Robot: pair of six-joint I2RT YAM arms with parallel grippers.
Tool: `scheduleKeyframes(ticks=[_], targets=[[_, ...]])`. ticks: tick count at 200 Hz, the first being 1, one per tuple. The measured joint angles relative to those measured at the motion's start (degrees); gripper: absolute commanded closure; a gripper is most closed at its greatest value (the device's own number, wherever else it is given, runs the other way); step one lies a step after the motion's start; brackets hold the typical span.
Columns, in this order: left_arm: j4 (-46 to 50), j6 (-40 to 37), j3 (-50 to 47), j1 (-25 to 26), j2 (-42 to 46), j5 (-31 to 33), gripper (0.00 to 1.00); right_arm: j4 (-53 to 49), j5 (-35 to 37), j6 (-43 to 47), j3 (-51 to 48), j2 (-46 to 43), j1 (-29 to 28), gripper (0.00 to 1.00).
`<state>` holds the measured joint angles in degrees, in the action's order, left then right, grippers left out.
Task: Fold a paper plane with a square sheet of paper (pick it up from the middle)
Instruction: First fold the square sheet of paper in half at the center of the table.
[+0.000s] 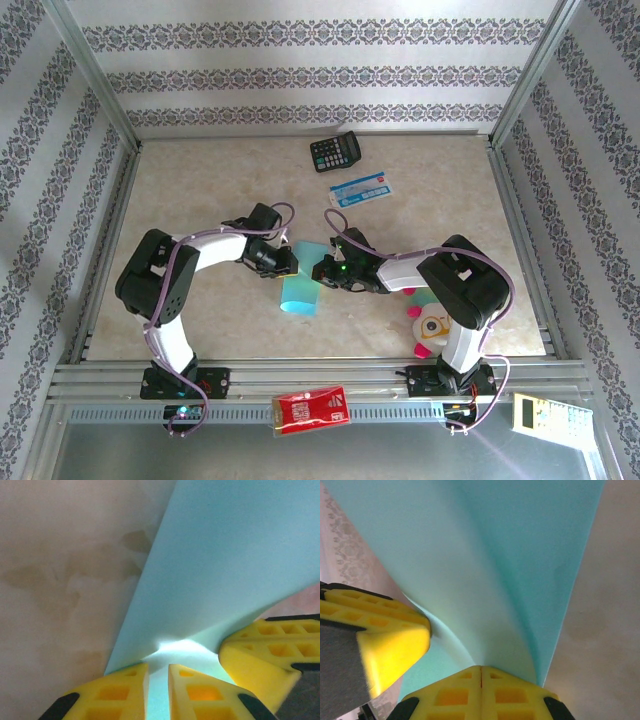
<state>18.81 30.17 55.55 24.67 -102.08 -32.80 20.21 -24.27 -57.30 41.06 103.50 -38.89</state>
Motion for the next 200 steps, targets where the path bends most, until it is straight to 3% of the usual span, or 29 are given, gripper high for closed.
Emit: scheduleKeyframes(ticks=[56, 157, 200], targets=[[-3.65, 3.8, -4.11, 0.13, 6.58, -4.31, 0.79, -0.04, 0.0, 0.02, 0.04, 0.0, 0.0, 1.0], [-3.98, 3.34, -7.61, -2.45, 3.41, -4.74, 0.81, -0.13, 0.0, 0.04, 0.04, 0.04, 0.0, 1.0], [-4.79, 4.9, -11.89, -2.51, 10.27, -5.66, 0.78, -0.04, 0.02, 0.04, 0.0, 0.04, 0.0, 1.0]])
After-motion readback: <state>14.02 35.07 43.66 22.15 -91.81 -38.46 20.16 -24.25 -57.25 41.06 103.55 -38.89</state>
